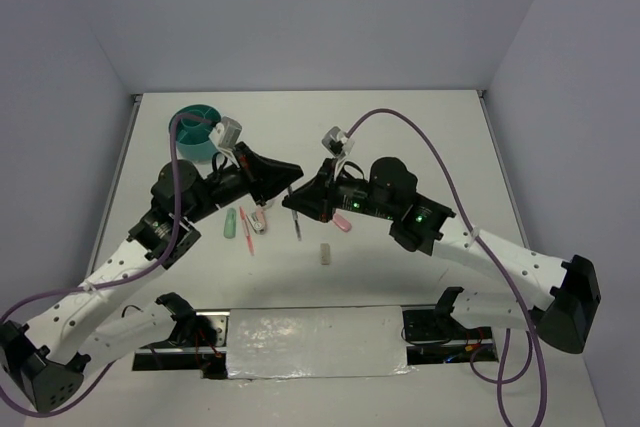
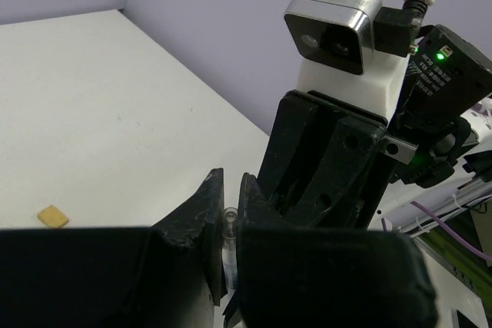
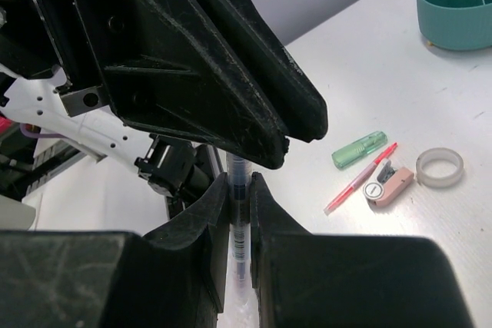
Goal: Sort the stationery into containers
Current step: Close the pen cap on the pen.
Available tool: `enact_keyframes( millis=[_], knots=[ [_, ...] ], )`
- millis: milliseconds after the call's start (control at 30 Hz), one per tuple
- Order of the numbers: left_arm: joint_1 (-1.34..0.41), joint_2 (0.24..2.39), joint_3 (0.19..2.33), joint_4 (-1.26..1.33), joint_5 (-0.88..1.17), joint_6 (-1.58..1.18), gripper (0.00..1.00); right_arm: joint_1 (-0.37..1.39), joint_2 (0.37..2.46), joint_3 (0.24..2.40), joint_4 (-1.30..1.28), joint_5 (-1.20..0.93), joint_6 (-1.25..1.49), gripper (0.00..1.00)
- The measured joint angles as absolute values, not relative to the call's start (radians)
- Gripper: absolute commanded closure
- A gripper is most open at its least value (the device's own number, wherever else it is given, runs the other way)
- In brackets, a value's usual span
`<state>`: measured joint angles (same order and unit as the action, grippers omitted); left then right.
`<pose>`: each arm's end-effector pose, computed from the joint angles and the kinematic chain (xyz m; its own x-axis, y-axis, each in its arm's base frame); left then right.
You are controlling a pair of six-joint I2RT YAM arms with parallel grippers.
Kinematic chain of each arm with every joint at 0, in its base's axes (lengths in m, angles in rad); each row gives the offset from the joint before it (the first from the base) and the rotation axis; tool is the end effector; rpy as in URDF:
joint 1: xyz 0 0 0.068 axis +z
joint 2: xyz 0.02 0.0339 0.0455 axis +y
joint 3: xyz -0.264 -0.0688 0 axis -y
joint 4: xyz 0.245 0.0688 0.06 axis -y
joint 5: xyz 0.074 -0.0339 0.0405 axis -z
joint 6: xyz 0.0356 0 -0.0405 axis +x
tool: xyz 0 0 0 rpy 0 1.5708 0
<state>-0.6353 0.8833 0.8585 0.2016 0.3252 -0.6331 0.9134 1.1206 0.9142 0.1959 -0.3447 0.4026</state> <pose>0.1582 -0.1308 0.3904 -0.3683 -0.4250 -0.8269 0.7412 0.4027 -0.5371 0.1522 0.2169 0.3586 -0.3787 0.1129 -0.9186 -0.8729 0.2863 0.3951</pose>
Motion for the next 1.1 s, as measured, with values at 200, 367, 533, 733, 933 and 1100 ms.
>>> enact_keyframes(
  millis=[200, 367, 533, 733, 933, 1100],
  knots=[
    [-0.643, 0.890, 0.826, 0.313, 0.325, -0.655, 1.00, 0.871, 1.117, 0.964, 0.128, -0.394, 0.407, 1.00],
    [-0.685, 0.894, 0.808, 0.396, 0.260, -0.658, 1.00, 0.825, 1.121, 1.017, 0.077, -0.482, 0.423, 1.00],
    [-0.736, 0.901, 0.778, 0.484, 0.154, -0.654, 1.00, 0.779, 1.151, 1.084, 0.023, -0.578, 0.448, 1.00],
    [-0.749, 0.897, 0.727, 0.615, 0.086, -0.662, 1.00, 0.764, 1.213, 1.215, -0.093, -0.631, 0.447, 1.00],
    [-0.749, 0.900, 0.693, 0.702, 0.060, -0.678, 1.00, 0.754, 1.255, 1.304, -0.158, -0.667, 0.437, 1.00],
    [-0.749, 0.916, 0.691, 0.732, 0.058, -0.682, 1.00, 0.745, 1.275, 1.351, -0.194, -0.685, 0.434, 1.00]
  ],
)
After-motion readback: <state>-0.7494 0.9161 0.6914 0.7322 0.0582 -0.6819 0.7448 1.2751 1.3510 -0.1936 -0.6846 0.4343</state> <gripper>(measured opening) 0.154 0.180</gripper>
